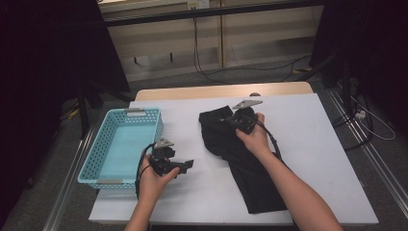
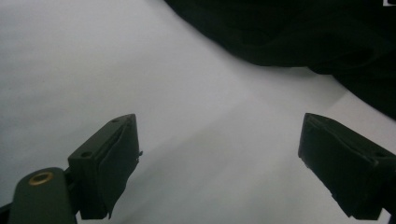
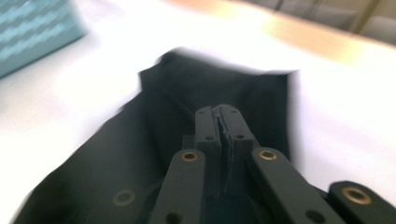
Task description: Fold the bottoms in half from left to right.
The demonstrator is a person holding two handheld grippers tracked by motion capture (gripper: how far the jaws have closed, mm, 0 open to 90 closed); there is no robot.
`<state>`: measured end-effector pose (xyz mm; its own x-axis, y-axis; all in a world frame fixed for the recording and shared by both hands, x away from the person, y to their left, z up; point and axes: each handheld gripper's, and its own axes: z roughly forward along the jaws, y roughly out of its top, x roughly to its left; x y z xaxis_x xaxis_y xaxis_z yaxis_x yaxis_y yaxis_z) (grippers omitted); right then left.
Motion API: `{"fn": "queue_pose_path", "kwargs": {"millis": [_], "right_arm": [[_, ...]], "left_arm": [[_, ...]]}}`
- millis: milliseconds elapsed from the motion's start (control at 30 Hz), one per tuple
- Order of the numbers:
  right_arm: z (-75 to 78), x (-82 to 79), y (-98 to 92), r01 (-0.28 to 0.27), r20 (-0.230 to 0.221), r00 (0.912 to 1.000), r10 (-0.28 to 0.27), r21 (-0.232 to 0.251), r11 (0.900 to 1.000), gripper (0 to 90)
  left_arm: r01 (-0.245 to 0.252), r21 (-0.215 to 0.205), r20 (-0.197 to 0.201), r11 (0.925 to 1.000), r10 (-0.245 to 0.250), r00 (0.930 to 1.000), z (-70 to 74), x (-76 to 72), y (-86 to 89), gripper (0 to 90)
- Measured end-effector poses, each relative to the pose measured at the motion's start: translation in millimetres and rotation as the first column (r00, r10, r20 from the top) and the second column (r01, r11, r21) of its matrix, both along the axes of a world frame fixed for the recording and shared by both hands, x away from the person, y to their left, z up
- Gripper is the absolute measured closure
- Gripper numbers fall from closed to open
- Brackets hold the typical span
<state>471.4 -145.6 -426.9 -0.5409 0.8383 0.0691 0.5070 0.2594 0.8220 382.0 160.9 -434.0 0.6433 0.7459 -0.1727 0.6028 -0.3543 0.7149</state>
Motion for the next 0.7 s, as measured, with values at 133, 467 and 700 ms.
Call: {"fn": "queue_pose_path", "kwargs": {"millis": [133, 467, 700], "right_arm": [[9.4, 21.9, -23.6, 0.144, 0.069, 0.987, -0.145, 0.023, 0.989, 85.0], [7.3, 13.5, -31.5, 0.124, 0.014, 0.9921, -0.125, 0.018, 0.992, 48.5], [3.3, -29.0, -33.6, 0.021, -0.036, 0.9991, -0.021, -0.015, 1.0, 34.6]], "left_arm": [[0.001, -0.006, -0.005, 1.0, -0.001, 1.0, -0.1, 0.5, -1.8, 12.9], [0.013, 0.004, -0.016, 0.9999, -0.012, 0.9998, -4.3, 12.6, -10.8, 13.0], [0.013, 0.002, -0.01, 0.9999, -0.012, 0.9999, -6.1, 24.2, -21.7, 14.3]]}}
